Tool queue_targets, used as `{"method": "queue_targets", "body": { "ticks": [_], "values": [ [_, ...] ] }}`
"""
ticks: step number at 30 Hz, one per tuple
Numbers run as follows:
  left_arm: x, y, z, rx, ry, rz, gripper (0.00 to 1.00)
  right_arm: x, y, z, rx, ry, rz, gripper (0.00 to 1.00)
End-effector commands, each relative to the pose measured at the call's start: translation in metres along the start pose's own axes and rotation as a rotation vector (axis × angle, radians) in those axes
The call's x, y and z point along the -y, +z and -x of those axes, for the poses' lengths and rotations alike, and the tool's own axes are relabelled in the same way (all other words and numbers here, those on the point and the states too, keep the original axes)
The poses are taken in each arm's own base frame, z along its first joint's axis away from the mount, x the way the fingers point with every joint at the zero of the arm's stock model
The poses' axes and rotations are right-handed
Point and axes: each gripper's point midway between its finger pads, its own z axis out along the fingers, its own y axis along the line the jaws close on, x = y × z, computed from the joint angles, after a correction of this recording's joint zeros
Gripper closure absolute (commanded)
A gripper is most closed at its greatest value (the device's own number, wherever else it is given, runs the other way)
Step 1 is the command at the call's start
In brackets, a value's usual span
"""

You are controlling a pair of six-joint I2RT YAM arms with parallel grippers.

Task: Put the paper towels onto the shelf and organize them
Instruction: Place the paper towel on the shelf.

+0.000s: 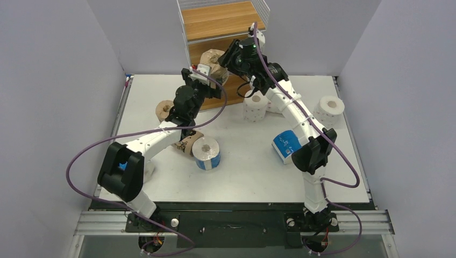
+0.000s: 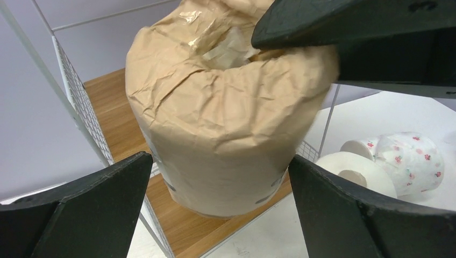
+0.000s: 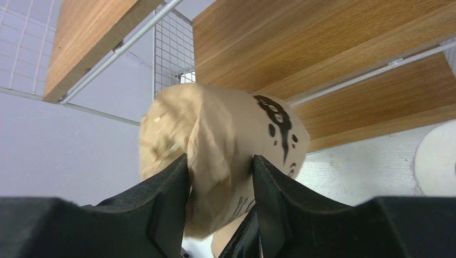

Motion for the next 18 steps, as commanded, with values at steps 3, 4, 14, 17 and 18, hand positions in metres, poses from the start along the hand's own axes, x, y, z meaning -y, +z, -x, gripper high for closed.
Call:
{"method": "queue_targets", "body": {
  "ticks": [3,4,14,17,18],
  "values": [
    [-0.015,0.014,0.039,0.104,-0.046,0.067,0.00,-0.028,-0.016,0.038,0.088,0.043,0.109,0.57],
    [-0.017,0.016,0.040,0.105,-0.048,0.074,0.00,-0.028,-0.016,0.039,0.090,0.043,0.110,0.57],
    [-0.019,0.030,0.040,0.092,-0.041,0.093,0.16,-0.020,-0.020,0.044,0.089,0.046,0.100,0.53],
    [-0.020,0.034,0.043,0.094,-0.037,0.101,0.17,-0.020,-0.029,0.050,0.100,0.045,0.101,0.49],
    [-0.021,0.034,0.042,0.091,-0.032,0.106,0.18,-0.017,-0.029,0.048,0.096,0.044,0.096,0.48]
  ]
}}
